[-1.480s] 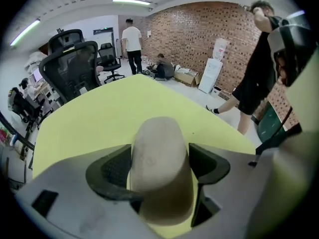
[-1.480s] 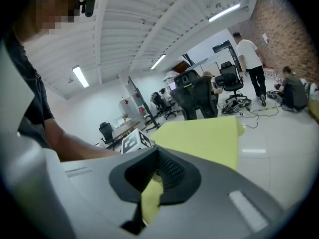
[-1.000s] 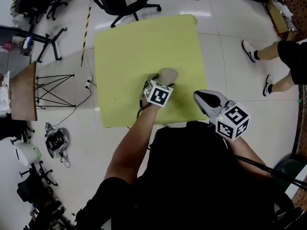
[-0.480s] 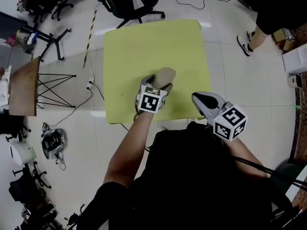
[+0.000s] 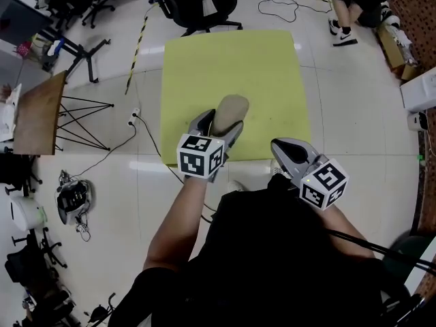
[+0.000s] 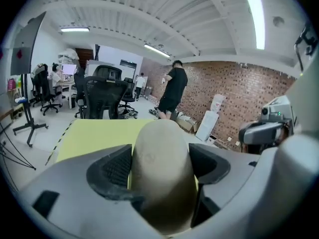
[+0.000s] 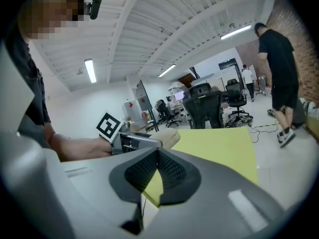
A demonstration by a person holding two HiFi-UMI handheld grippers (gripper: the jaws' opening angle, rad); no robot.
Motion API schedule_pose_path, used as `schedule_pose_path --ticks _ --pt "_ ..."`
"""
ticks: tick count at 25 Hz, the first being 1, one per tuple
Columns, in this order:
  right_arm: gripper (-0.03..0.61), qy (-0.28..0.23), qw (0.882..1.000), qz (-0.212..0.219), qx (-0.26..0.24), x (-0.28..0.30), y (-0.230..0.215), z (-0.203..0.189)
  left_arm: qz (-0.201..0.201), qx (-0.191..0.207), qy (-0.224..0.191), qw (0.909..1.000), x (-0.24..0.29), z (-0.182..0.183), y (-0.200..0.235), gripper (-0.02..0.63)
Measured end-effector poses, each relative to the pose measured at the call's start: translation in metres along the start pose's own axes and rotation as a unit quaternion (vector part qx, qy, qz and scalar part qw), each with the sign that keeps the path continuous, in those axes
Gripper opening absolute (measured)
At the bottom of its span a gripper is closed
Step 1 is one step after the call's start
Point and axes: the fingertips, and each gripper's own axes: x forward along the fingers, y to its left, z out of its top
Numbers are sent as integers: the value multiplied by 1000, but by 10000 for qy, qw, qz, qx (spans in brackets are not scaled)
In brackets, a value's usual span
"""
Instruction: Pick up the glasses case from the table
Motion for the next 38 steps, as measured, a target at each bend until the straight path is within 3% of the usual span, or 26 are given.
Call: schedule_pose_path --ticks 10,17,20,29,38 --pt "3 -233 9995 125 184 -29 9 3 -166 -531 -562 9969 -53 1 -30 364" --pt "2 -519 9982 287 -118 -72 28 18 -173 -817 -877 9926 -101 6 -70 364" --pt "3 -567 9978 253 -226 -97 22 11 -14 -674 -914 9935 -106 7 -88 364" --pt "2 -775 9953 526 226 -140 16 -9 234 -678 -1003 9924 -131 3 -146 364" --pt "2 -764 9943 740 -28 -138 43 -12 447 -533 -1028 9923 -171 -12 -152 364"
